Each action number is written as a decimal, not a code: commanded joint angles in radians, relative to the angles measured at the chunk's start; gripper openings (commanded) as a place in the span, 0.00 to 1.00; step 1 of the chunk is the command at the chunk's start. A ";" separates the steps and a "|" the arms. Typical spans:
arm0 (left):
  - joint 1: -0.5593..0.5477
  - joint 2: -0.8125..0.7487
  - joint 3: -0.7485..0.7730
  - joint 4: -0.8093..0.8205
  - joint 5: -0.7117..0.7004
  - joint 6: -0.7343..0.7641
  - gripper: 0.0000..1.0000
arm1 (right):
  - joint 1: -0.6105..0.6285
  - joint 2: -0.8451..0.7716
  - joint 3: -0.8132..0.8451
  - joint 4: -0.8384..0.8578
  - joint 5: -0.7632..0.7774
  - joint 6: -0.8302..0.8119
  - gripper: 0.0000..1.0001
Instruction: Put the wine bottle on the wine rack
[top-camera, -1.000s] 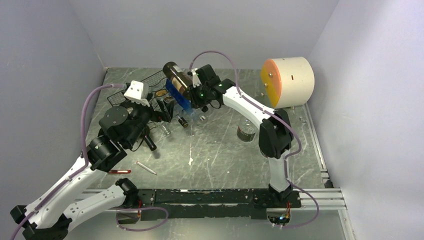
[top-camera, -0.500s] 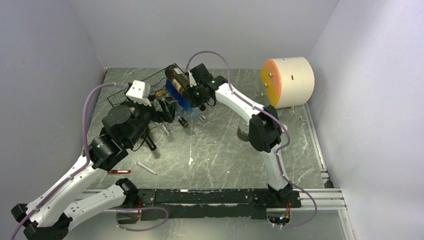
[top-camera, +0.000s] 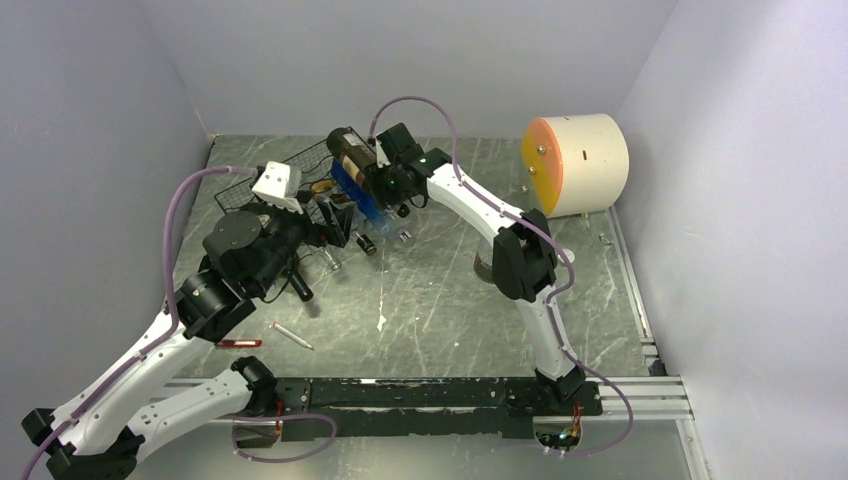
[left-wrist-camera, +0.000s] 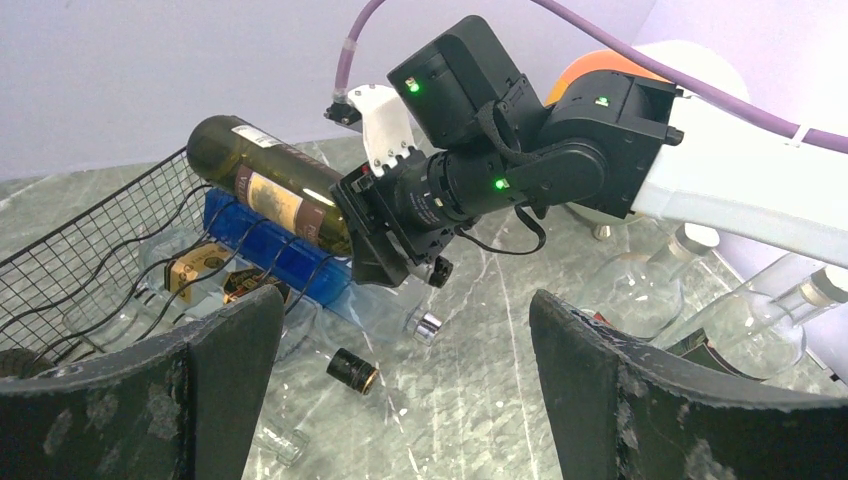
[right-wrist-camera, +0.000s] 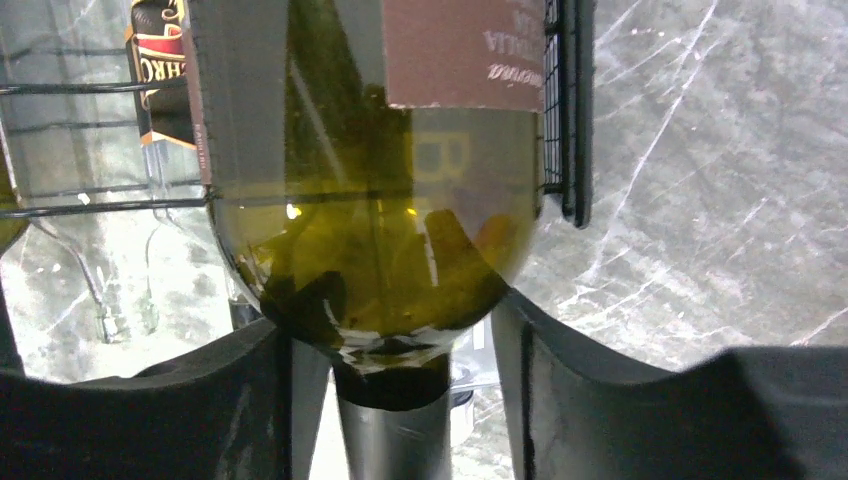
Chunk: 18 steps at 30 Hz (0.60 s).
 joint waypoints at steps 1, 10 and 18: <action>-0.001 -0.002 -0.004 0.000 0.003 0.008 0.96 | -0.004 -0.040 0.000 0.060 0.024 -0.009 0.67; -0.001 -0.007 -0.011 0.018 0.014 -0.004 0.96 | -0.005 -0.240 -0.157 0.181 0.048 0.030 0.81; 0.000 0.006 -0.023 0.050 0.089 -0.003 0.96 | -0.024 -0.609 -0.531 0.329 0.229 0.107 0.81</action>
